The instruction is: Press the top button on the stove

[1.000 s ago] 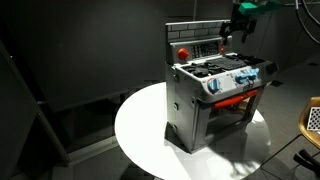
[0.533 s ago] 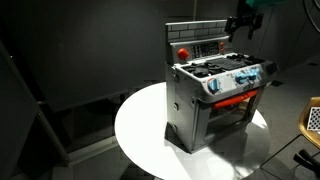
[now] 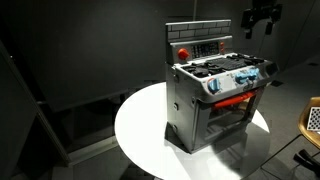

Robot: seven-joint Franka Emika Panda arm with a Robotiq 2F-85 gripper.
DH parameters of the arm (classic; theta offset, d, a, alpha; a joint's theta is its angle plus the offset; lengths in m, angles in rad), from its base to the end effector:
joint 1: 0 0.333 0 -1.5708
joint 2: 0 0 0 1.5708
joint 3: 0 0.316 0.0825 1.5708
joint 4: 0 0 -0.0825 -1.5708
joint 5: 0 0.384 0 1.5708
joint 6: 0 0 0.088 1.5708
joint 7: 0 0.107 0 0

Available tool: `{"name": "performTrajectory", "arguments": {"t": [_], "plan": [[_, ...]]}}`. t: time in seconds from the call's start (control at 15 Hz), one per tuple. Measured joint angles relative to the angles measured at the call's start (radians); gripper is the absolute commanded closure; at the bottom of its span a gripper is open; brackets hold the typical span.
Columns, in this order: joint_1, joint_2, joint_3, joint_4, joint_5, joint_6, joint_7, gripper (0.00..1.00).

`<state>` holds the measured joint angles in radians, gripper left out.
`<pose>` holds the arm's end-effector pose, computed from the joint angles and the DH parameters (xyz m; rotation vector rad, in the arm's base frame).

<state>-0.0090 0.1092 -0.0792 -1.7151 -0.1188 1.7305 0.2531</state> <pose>0.5835 -0.0607 0.5078 2.9692 -0.4743 -0.1248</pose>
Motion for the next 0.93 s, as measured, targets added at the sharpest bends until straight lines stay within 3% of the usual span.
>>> {"name": "performTrajectory", "arguments": {"t": [0.4,0.93], "plan": [[0.000,-0.172,0.019,-0.155,0.000,-0.005,-0.101,0.00],[0.000,-0.343,0.045,-0.304,0.000,-0.005,-0.131,0.00]]}}
